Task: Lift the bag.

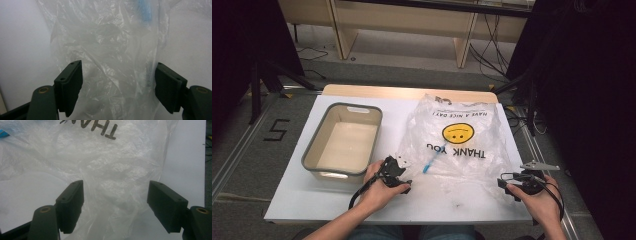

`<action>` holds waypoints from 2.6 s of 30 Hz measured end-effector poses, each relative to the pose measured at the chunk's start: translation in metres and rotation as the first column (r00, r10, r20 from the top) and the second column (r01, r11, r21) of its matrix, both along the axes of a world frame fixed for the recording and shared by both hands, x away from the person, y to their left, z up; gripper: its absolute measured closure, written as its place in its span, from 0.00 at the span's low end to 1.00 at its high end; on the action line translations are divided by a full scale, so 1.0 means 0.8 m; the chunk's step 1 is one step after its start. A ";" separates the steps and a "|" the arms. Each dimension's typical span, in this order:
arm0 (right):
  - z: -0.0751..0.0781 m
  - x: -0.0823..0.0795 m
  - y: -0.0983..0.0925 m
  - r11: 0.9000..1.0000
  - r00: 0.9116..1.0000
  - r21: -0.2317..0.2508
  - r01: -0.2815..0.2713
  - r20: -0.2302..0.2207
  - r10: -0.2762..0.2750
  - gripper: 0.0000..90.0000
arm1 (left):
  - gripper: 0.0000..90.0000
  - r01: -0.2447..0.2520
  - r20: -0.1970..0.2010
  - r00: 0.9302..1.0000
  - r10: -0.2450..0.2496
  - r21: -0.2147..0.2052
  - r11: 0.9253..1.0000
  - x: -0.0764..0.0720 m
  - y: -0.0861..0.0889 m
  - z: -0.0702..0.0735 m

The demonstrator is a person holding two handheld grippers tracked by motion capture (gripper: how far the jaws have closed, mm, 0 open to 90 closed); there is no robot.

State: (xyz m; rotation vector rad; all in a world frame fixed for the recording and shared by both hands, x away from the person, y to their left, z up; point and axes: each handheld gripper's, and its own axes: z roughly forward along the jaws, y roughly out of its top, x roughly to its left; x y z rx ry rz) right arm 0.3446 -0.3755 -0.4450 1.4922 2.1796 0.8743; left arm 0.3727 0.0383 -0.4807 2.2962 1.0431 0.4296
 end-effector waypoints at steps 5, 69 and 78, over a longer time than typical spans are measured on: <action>-0.002 0.000 0.002 1.000 1.000 0.000 -0.007 -0.013 0.008 0.34 | 0.33 -0.009 -0.028 1.000 0.009 -0.014 1.000 0.002 0.003 -0.003; 0.004 -0.013 0.008 0.999 0.997 -0.028 -0.043 -0.071 0.041 0.25 | 0.98 0.043 -0.038 0.998 -0.049 -0.139 0.989 -0.019 0.013 0.024; -0.018 -0.020 0.007 0.999 0.982 -0.035 -0.034 -0.185 0.027 0.29 | 0.98 0.046 -0.021 0.999 -0.050 -0.144 0.989 -0.019 0.014 0.026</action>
